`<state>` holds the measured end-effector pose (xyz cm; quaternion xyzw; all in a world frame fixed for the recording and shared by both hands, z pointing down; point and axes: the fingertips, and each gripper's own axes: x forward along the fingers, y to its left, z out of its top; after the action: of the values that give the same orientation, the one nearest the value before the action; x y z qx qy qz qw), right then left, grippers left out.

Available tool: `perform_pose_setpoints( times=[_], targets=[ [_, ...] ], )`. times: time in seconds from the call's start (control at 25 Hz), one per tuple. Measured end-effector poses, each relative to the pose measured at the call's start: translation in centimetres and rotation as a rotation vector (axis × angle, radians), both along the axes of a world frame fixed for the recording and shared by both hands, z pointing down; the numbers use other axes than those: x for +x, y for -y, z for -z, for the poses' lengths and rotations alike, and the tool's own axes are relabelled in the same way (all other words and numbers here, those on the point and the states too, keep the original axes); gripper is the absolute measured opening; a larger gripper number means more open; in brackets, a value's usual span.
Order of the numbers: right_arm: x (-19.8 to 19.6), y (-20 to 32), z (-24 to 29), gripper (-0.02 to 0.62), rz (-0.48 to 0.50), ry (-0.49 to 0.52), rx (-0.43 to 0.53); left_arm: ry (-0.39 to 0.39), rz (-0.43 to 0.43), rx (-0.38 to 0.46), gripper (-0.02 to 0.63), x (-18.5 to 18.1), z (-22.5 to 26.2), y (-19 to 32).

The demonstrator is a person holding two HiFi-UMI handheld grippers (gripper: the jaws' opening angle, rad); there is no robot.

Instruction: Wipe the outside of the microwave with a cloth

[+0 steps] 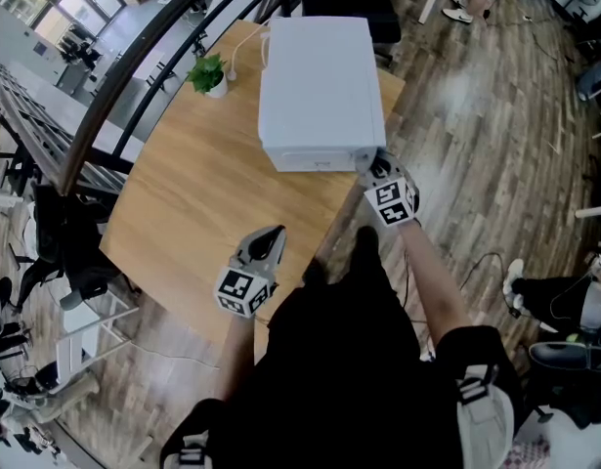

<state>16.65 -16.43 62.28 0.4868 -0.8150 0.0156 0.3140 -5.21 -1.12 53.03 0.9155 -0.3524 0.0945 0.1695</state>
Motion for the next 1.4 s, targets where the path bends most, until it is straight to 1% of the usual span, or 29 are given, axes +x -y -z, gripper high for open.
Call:
perform_pose_setpoints(
  times=[0.16,0.68,0.96,1.4],
  targets=[
    [0.8,-0.1,0.0,0.017,-0.01,-0.007,-0.001,0.001,-0.006,0.01,0.0,0.2,0.0,0.1],
    [2.5,-0.4,-1.2,0.017,-0.039,-0.041,-0.017,0.001,0.007,-0.006,0.0,-0.4,-0.2,0.0],
    [2.4,-0.3,-2.1,0.017,-0.027,-0.075,-0.034,0.001,-0.001,-0.006,0.0,0.1,-0.3,0.2],
    [2.3,-0.3,-4.9,0.017,-0.005,-0.099,-0.089,0.009,0.029,-0.009,0.0,-0.6,-0.3,0.5]
  ],
)
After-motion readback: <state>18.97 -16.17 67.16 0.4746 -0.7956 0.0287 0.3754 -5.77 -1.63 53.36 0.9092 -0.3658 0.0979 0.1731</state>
